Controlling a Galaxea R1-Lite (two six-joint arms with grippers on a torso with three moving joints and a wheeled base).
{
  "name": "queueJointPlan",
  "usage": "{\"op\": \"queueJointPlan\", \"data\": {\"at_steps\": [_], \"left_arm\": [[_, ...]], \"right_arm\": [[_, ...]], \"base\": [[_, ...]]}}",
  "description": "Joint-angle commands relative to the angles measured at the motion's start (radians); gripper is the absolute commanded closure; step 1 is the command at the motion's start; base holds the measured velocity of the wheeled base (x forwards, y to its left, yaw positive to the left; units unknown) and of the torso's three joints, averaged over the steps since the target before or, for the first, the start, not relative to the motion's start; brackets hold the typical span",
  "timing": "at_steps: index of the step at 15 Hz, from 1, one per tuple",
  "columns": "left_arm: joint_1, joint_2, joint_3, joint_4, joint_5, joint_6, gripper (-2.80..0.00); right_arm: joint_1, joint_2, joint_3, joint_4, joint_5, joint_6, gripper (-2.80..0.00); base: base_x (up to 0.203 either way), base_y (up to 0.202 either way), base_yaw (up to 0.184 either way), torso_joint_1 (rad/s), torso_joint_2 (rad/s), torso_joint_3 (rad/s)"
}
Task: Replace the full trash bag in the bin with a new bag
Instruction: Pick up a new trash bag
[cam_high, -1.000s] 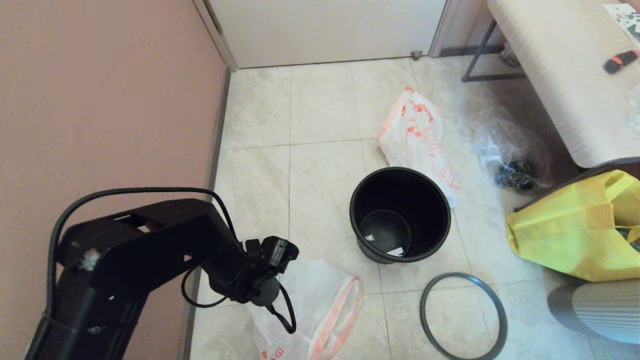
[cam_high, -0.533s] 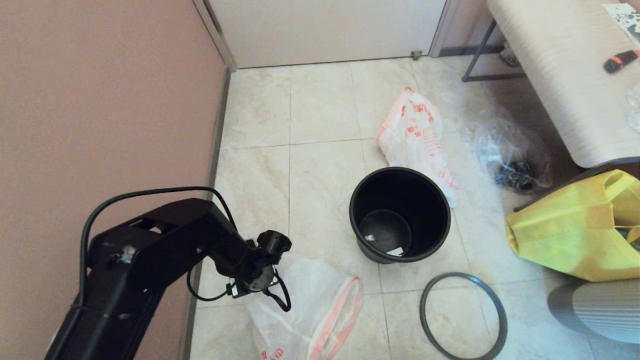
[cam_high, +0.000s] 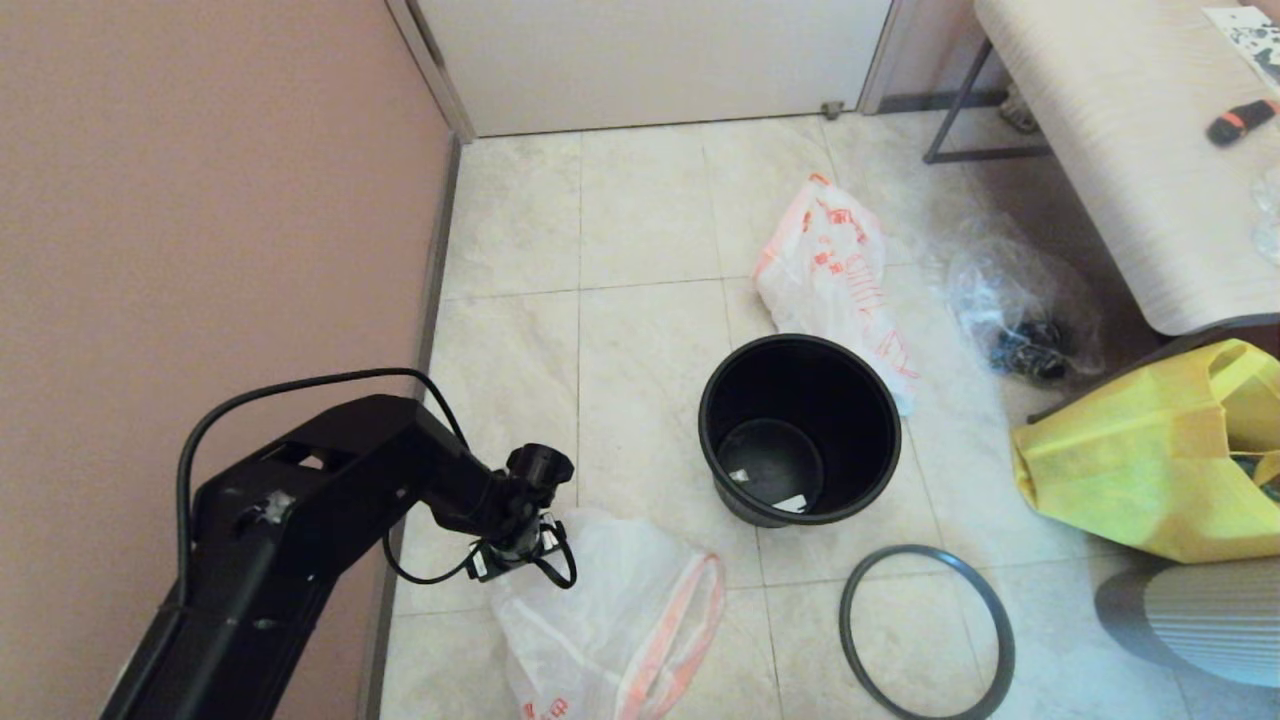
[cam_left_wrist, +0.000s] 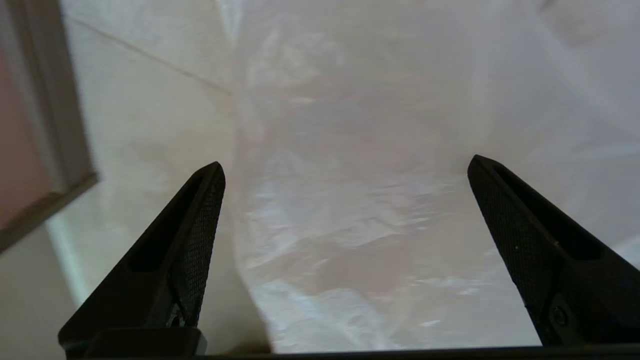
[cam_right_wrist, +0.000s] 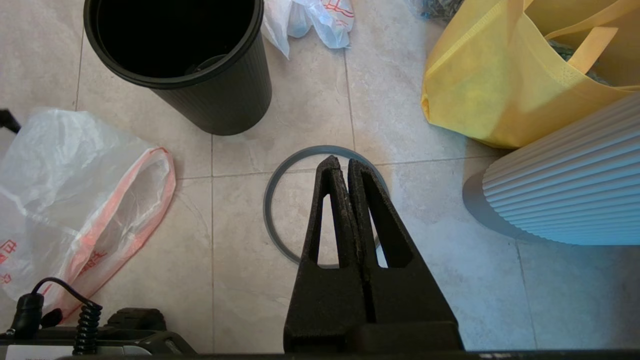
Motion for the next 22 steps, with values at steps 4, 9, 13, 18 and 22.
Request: {"op": "queueJointPlan", "data": {"at_steps": [4,9,13,18,22], "left_arm": [[0.008,0.105,-0.197,0.259,0.003,0.024,-2.80],[0.021,0.223,-0.370,0.378,0.053,0.059,-2.80],[0.020,0.268,-0.426,0.381,0.083,0.128,-2.80],[0.015,0.280,-0.439,0.383,0.082,0.153,0.00],[0.008,0.183,-0.369,0.379,0.076,0.122,0.00]], "right_arm": [[0.001,0.001,0.000,0.000,0.000,0.000,0.00],[0.000,0.001,0.000,0.000,0.000,-0.001,0.00],[0.000,0.001,0.000,0.000,0.000,0.000,0.00],[0.000,0.001,0.000,0.000,0.000,-0.001,0.00],[0.001,0.001,0.000,0.000,0.000,-0.001,0.00]], "base": [[0.000,0.000,0.000,0.000,0.00,0.000],[0.000,0.000,0.000,0.000,0.00,0.000],[0.000,0.000,0.000,0.000,0.00,0.000],[0.000,0.000,0.000,0.000,0.00,0.000],[0.000,0.000,0.000,0.000,0.00,0.000]]}}
